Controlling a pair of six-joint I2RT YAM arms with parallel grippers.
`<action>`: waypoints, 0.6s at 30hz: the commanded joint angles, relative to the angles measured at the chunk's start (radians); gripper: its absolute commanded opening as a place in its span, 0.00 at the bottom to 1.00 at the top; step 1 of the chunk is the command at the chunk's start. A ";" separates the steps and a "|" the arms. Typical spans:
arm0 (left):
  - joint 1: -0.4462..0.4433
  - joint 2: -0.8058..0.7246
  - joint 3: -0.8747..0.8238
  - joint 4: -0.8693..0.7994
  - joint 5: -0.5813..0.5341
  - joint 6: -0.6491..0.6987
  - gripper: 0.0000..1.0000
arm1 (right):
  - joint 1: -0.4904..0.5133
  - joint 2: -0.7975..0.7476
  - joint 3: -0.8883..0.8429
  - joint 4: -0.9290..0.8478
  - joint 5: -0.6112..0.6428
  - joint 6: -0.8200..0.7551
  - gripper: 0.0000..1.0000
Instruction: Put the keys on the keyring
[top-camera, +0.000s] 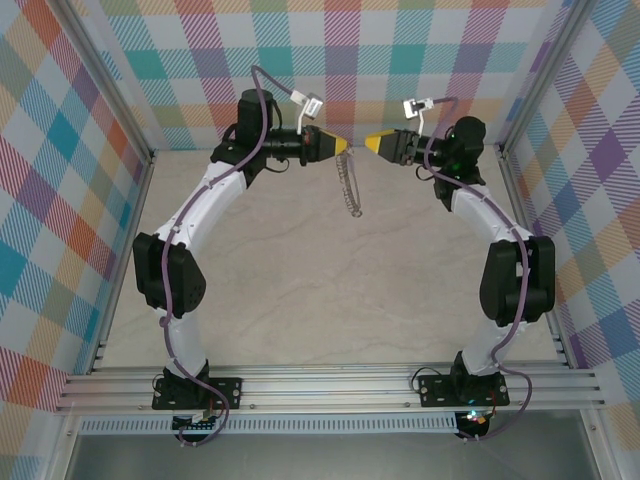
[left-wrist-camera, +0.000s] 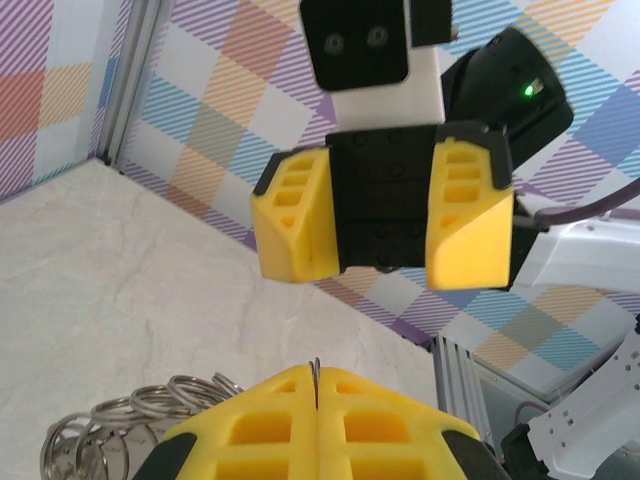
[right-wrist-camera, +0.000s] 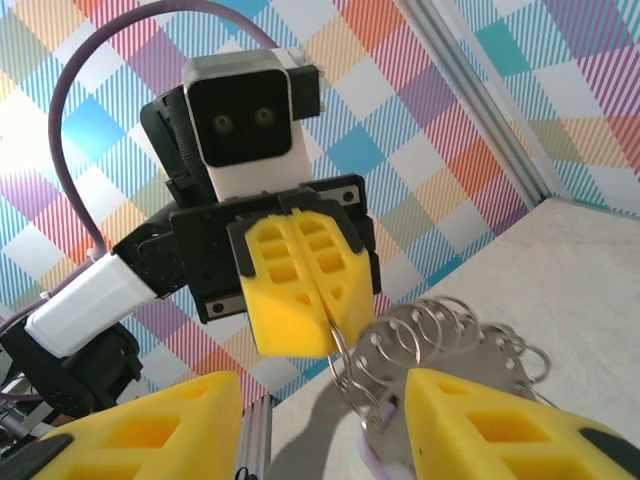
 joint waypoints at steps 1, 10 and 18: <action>-0.006 -0.063 -0.023 0.119 0.007 -0.054 0.00 | 0.007 -0.023 -0.045 0.139 0.001 0.065 0.48; -0.014 -0.072 -0.031 0.171 0.020 -0.091 0.00 | 0.008 0.021 -0.070 0.313 0.012 0.194 0.51; -0.021 -0.075 -0.027 0.166 0.031 -0.088 0.00 | 0.009 0.135 0.003 0.555 0.028 0.426 0.45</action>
